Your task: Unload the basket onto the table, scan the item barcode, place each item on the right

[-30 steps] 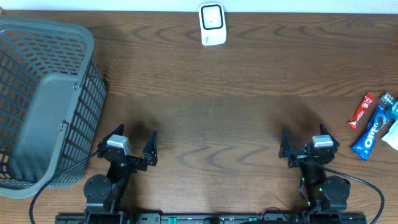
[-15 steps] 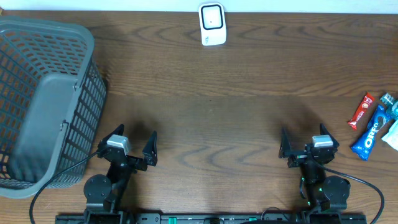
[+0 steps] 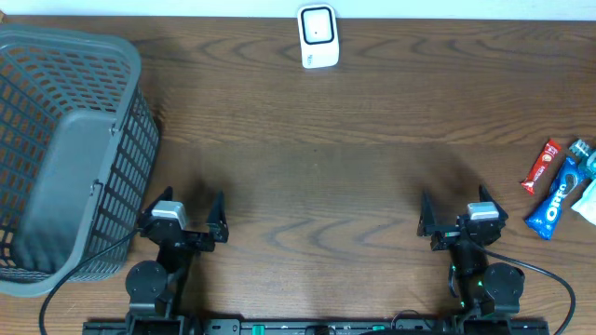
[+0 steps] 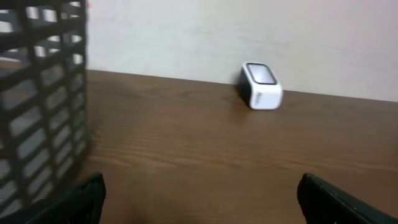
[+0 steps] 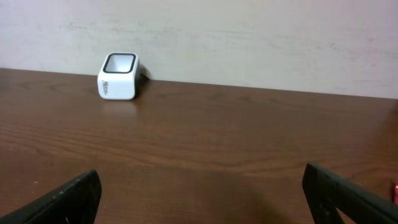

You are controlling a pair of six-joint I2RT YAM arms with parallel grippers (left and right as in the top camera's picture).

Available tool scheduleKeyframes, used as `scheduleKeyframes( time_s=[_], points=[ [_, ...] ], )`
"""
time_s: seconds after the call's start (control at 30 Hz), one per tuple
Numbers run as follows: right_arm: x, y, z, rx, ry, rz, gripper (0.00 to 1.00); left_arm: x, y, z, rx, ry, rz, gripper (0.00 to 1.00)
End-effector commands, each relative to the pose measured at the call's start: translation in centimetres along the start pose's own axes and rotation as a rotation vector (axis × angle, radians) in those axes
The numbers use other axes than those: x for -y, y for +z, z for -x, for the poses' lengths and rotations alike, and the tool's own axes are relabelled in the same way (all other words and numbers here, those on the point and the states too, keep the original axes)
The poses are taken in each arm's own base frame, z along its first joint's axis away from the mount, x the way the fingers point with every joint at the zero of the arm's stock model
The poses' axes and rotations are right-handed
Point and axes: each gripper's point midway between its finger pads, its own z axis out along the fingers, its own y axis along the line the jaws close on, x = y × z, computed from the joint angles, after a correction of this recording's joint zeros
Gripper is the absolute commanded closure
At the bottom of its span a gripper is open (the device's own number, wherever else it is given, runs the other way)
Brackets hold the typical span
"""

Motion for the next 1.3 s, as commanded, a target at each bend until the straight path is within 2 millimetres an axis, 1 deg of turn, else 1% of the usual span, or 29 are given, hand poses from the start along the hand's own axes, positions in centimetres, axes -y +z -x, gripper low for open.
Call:
scheduleKeyframes(
  time_s=[0.0,0.17,0.27,0.53,0.63,0.87,1.0,1.27],
  points=[
    [0.0,0.0,-0.1,0.001,0.012,-0.004,0.01,-1.4,0.1,-1.5,-0.040,0.013,0.071,0.02],
    [0.0,0.0,-0.1,0.001,0.012,-0.004,0.01,-2.8,-0.1,-1.5,-0.035,0.015,0.155,0.02],
    [0.0,0.0,-0.1,0.001,0.012,-0.004,0.01,-3.3,-0.2,-1.4,-0.032,0.017,0.183,0.02],
    [0.0,0.0,-0.1,0.001,0.012,-0.004,0.01,-3.1,-0.2,-1.5,-0.035,0.036,0.171,0.02],
    [0.0,0.0,-0.1,0.001,0.012,-0.004,0.01,-2.7,-0.1,-1.5,-0.040,0.076,0.150,0.02],
    [0.0,0.0,-0.1,0.001,0.012,-0.004,0.01,-2.4,-0.1,-1.5,-0.041,0.075,0.133,0.02],
    [0.0,0.0,-0.1,0.001,0.012,-0.004,0.01,-3.2,-0.2,-1.4,-0.035,0.077,0.179,0.02],
    [0.0,0.0,-0.1,0.001,0.012,-0.004,0.01,-3.2,-0.2,-1.4,-0.037,0.076,0.178,0.02]
  ],
)
